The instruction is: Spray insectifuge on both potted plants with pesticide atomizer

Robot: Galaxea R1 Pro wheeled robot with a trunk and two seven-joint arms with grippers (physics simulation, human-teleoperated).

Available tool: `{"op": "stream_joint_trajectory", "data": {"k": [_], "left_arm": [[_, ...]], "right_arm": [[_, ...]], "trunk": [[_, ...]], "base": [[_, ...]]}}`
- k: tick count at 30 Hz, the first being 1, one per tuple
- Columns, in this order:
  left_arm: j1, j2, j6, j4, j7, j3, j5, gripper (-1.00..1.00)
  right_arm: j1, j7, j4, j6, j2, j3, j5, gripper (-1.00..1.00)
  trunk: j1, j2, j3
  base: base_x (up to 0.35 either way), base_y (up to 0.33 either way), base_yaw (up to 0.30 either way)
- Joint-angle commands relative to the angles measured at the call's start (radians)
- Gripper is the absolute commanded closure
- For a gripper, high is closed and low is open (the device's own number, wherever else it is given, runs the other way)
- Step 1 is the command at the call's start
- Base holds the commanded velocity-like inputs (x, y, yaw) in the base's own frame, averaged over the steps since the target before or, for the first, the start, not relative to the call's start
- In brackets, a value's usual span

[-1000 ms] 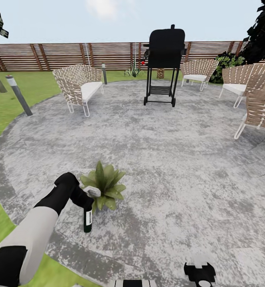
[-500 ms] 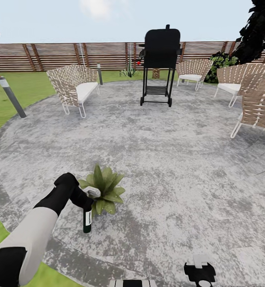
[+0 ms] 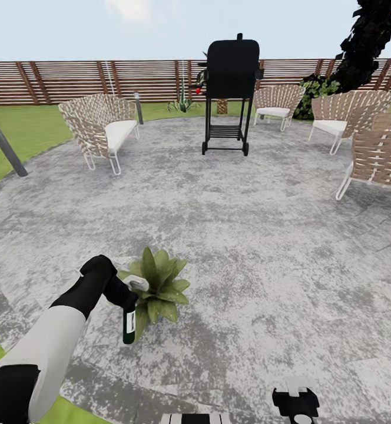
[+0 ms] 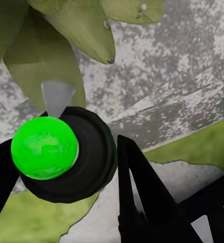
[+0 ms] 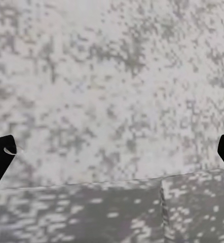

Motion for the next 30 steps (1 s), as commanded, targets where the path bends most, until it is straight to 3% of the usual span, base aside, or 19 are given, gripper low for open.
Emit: {"op": "stream_joint_trajectory", "data": {"k": [1, 4, 5, 6, 7, 8, 10, 13, 18, 30], "left_arm": [[-0.003, 0.0, 0.008, 0.003, -0.015, 0.0, -0.006, 1.0], [-0.011, 0.009, 0.005, 0.008, -0.107, -0.044, -0.007, 1.0], [-0.015, 0.014, 0.004, 0.005, -0.178, -0.082, -0.012, 1.0], [-0.017, 0.026, 0.003, -0.001, -0.277, -0.14, -0.057, 1.0], [-0.018, 0.03, 0.002, -0.002, -0.298, -0.153, -0.087, 1.0], [-0.018, 0.033, 0.002, -0.003, -0.298, -0.164, -0.134, 1.0], [-0.017, 0.038, 0.0, -0.004, -0.298, -0.171, -0.195, 1.0], [-0.018, 0.057, 0.0, -0.015, -0.298, -0.173, -0.232, 1.0], [-0.017, 0.077, 0.004, -0.065, -0.298, -0.174, -0.243, 1.0], [0.003, 0.075, 0.006, -0.07, -0.298, -0.177, -0.244, 1.0]], "right_arm": [[-0.001, -0.002, 0.002, -0.004, 0.0, -0.008, 0.01, -1.0], [-0.001, -0.002, 0.002, -0.004, -0.001, -0.008, 0.01, -1.0], [-0.001, -0.002, 0.002, -0.004, -0.001, -0.008, 0.01, -1.0], [-0.001, -0.001, 0.002, -0.004, -0.001, -0.008, 0.01, -1.0], [-0.001, -0.001, 0.002, -0.004, -0.001, -0.008, 0.01, -1.0], [-0.001, -0.001, 0.002, -0.004, -0.001, -0.008, 0.01, -1.0], [-0.001, -0.001, 0.002, -0.004, -0.001, -0.008, 0.01, -1.0], [-0.001, -0.001, 0.002, -0.004, -0.001, -0.008, 0.01, -1.0], [-0.001, -0.001, 0.002, -0.004, -0.001, -0.008, 0.01, -1.0], [-0.001, -0.002, 0.002, -0.004, 0.001, -0.008, 0.009, -1.0]], "trunk": [[0.0, 0.0, -0.001], [0.0, 0.0, -0.001], [0.0, 0.0, -0.001], [0.0, 0.0, -0.001], [0.0, 0.0, -0.001], [0.0, 0.0, -0.001], [0.0, 0.0, -0.001], [0.0, 0.0, -0.001], [0.0, 0.0, -0.001], [0.0, 0.0, 0.0]], "base": [[0.008, 0.012, -0.01], [0.003, 0.005, -0.004], [0.001, 0.001, -0.001], [0.0, 0.0, 0.0], [0.0, 0.0, 0.0], [0.0, 0.0, 0.0], [0.0, 0.0, 0.0], [0.0, 0.0, 0.0], [0.0, 0.0, 0.0], [0.0, 0.118, -0.005]]}}
